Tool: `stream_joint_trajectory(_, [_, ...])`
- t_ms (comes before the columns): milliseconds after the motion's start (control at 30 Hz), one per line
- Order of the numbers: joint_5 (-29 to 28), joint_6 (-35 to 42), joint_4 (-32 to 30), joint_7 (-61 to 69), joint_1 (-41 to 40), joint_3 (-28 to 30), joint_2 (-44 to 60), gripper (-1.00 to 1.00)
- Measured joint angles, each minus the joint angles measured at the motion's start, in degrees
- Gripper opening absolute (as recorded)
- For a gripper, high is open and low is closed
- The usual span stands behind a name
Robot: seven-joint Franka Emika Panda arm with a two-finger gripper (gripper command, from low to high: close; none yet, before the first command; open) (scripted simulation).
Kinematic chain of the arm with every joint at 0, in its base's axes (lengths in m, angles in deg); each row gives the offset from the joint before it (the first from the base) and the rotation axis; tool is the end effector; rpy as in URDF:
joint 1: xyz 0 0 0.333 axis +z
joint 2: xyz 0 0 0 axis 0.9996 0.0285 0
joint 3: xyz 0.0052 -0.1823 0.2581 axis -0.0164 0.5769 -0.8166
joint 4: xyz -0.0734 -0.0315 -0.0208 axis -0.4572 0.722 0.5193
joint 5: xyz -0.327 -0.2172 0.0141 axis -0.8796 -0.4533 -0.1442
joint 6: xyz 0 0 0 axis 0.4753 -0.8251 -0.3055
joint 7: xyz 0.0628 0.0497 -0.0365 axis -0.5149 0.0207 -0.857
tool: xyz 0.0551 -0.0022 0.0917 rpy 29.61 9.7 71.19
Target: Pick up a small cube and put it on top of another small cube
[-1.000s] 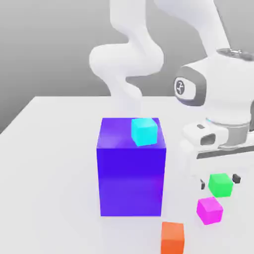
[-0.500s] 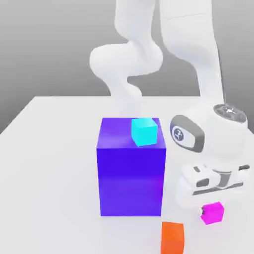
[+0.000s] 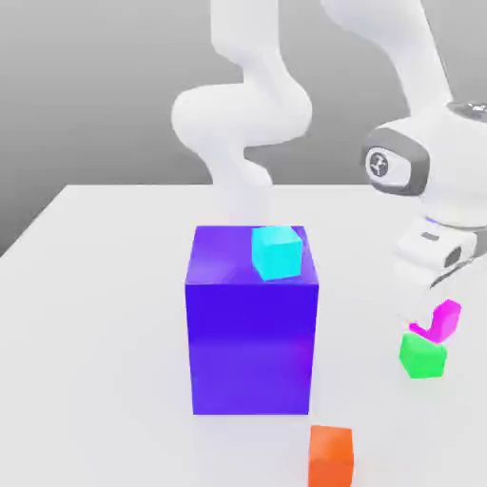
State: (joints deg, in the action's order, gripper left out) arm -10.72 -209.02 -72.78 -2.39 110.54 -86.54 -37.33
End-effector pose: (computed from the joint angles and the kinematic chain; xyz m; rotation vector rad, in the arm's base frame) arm 0.2910 0.2826 0.2382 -3.1298 -0.1362 0.0059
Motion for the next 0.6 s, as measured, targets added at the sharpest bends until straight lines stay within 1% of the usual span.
stream_joint_trajectory(33, [0.4, 0.6, -0.6, 2.4, 0.9, -0.2, -1.2, -1.0])
stream_joint_trajectory(100, [-1.3, -1.1, -1.0, 2.8, 0.9, -0.1, 0.2, -1.0])
stream_joint_trajectory(200, [-7.0, -5.9, -0.8, -0.9, 1.2, 1.6, 5.5, -1.0])
stream_joint_trajectory(267, [-11.6, -9.4, -0.6, -4.1, 2.6, 3.8, 9.6, -1.0])
stream_joint_trajectory(300, [-12.9, -10.4, -0.5, -5.0, 3.1, 4.5, 10.8, 1.0])
stream_joint_trajectory(500, [-13.5, -10.9, -0.5, -5.4, 3.3, 4.9, 11.3, 1.0])
stream_joint_trajectory(533, [-12.5, -10.2, -0.5, -4.7, 3.1, 4.4, 10.5, 1.0])
stream_joint_trajectory(600, [-8.9, -7.5, -0.7, -2.2, 2.6, 3.2, 7.4, 1.0])
